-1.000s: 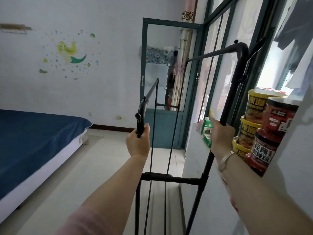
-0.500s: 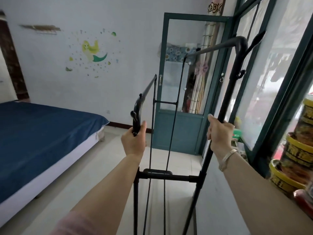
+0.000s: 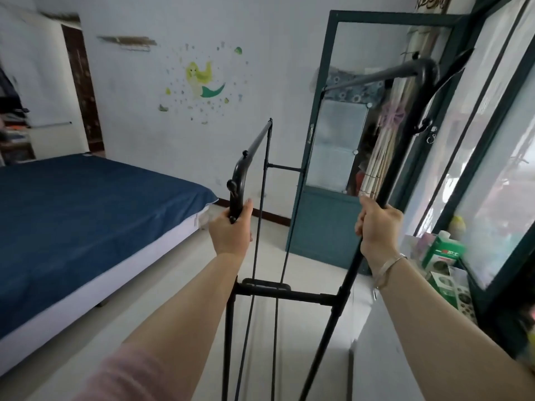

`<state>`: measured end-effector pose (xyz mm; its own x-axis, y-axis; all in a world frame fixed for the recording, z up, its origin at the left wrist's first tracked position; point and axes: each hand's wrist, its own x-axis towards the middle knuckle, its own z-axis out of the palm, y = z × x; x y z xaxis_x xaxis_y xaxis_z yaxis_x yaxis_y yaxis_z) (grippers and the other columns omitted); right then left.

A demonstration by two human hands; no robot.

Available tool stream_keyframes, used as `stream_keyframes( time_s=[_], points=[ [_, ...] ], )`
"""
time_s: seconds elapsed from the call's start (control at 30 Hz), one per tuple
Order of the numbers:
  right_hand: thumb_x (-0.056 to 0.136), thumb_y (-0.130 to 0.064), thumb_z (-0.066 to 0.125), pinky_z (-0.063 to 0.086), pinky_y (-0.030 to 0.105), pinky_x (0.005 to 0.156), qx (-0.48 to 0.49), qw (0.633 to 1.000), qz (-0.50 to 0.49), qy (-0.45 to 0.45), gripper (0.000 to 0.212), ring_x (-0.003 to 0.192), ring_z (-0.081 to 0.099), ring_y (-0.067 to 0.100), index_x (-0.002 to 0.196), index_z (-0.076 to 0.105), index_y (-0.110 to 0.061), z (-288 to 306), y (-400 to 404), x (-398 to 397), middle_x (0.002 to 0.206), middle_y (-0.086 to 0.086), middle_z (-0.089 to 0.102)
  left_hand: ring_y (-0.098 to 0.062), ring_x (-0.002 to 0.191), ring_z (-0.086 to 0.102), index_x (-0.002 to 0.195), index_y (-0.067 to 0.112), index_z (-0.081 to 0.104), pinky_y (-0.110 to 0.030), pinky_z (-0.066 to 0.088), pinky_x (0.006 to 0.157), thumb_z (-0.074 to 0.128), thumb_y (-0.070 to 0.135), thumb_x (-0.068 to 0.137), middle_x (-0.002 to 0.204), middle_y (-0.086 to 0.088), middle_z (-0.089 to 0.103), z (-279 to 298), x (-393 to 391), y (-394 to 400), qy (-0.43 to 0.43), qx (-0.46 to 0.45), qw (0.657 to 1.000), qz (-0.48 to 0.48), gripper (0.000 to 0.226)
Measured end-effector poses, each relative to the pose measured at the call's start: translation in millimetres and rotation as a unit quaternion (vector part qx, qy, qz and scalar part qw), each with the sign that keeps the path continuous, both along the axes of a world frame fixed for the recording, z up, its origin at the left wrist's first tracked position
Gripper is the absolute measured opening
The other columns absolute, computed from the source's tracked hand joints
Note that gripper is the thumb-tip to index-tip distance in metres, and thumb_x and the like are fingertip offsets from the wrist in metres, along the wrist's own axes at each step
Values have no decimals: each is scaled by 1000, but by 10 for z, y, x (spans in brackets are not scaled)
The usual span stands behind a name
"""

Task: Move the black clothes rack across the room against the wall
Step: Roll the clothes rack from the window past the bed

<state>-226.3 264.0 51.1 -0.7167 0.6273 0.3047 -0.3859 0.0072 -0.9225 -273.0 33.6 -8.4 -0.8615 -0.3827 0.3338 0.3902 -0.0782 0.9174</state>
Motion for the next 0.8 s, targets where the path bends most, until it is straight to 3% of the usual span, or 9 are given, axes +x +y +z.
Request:
stream_keyframes(
  time_s=[0.43,0.8],
  points=[
    [79,-20,68,28,18,35,-11,1000,12,-6,35,31,31,12,54,43,-21,-12,-128,-893,38,-6,37,-5,32,48,48,22,48,-15,41,38,67,46,83,35,9,48,-32,-766,-182,11,-6,999,36,46],
    [81,-18,65,29,20,35,-14,1000,2,-12,38,32,29,13,54,38,-22,-22,9,-1749,38,-4,35,-18,49,53,49,18,48,-41,53,57,66,56,74,45,2,50,-36,-1643,-64,-15,-13,999,47,49]
  ],
)
